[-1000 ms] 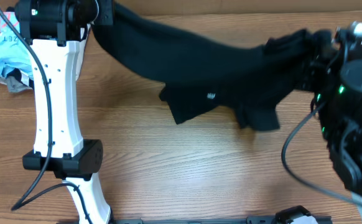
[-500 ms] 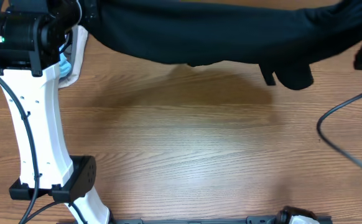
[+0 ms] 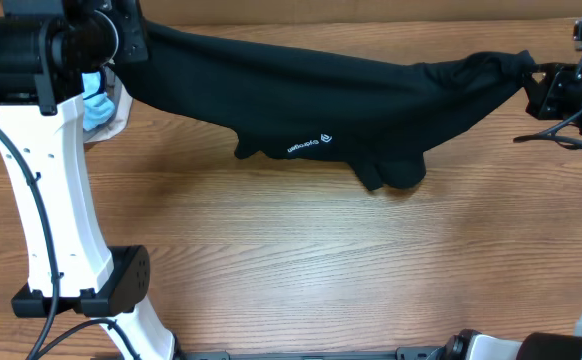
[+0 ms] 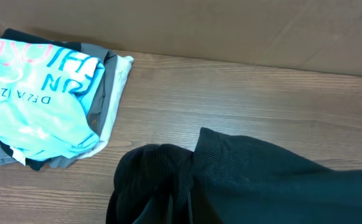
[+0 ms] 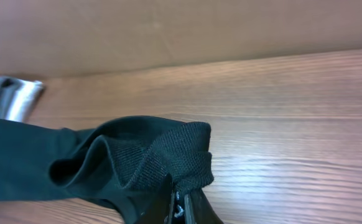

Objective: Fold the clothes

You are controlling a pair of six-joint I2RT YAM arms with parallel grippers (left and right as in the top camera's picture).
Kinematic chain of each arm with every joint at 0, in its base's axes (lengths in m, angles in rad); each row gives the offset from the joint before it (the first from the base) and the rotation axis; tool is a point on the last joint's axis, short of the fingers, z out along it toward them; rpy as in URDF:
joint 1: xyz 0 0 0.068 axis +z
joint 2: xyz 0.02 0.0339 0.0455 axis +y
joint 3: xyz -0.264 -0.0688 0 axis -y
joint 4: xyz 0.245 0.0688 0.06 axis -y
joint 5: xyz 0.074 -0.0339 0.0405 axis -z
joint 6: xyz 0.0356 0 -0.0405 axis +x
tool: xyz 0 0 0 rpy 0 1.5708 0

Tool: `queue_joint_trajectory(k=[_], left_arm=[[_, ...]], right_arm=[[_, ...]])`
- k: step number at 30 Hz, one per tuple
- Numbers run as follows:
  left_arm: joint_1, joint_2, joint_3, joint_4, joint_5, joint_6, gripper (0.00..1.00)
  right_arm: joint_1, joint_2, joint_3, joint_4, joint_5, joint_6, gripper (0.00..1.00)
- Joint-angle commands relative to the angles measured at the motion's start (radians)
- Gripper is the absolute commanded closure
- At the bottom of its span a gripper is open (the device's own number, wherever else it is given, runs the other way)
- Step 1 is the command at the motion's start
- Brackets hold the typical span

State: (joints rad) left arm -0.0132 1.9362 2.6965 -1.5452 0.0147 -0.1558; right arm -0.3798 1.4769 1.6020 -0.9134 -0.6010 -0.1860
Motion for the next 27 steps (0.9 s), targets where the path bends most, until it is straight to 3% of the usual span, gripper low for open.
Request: queue_joint_trajectory(k=[1, 10, 13, 19, 27], left_arm=[[-0.02, 0.013, 0.009, 0.022, -0.013, -0.016, 0.96], [-0.145, 0.013, 0.009, 0.305, 0.069, 0.029, 0.96], [-0.198, 0.013, 0.01, 0.337, 0.061, 0.057, 0.96], [-0.208, 0.018, 0.008, 0.138, -0.017, 0.069, 0.96], [-0.189, 0.139, -0.008, -0.145, -0.164, 0.01, 0.96]], right_arm=[[-0.006, -0.046, 0.016, -0.005, -0.06, 0.056, 0.96], [-0.02, -0.118, 0.017, 0.072, -0.058, 0.06, 0.96], [-0.065, -0.184, 0.031, 0.06, -0.055, 0.06, 0.96], [-0.124, -0.255, 0.032, -0.052, -0.056, 0.06, 0.96], [-0.081, -0.237, -0.048, -0.276, -0.086, 0.058, 0.96]])
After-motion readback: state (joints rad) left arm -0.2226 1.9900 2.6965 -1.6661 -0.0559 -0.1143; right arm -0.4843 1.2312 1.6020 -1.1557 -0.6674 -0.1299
